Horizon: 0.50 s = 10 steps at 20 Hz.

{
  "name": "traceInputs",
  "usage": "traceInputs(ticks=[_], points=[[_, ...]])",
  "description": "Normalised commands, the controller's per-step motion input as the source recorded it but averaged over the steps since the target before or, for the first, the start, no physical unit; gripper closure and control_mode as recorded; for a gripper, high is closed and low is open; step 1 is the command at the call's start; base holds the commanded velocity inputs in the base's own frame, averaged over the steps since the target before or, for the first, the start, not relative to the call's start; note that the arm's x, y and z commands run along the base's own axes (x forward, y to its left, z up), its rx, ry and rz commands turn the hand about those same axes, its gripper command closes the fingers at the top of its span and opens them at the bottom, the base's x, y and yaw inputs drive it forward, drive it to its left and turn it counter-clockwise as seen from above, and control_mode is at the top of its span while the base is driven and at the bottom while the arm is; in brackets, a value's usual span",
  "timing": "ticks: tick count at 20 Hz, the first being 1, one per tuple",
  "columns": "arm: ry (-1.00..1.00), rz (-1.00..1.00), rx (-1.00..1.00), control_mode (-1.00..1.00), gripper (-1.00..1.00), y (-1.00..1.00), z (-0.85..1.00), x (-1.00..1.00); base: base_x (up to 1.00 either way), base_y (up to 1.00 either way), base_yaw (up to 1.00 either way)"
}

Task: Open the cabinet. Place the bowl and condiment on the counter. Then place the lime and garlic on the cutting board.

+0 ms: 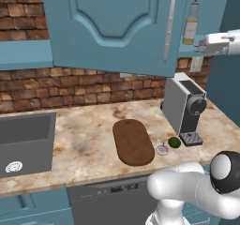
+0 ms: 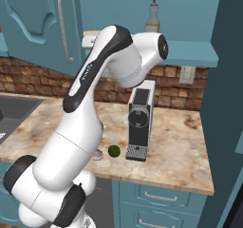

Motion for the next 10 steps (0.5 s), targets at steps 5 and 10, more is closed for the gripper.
traceInputs(ticks=[5,10], points=[[0.02,0.01,0.02,-1.00,-1.00,0.00,0.00,0.34,0.00,0.00,0.00],[0.04,0.02,0.02,-1.00,-1.00,0.06,-0.01,0.25,0.00,0.00,0.00]])
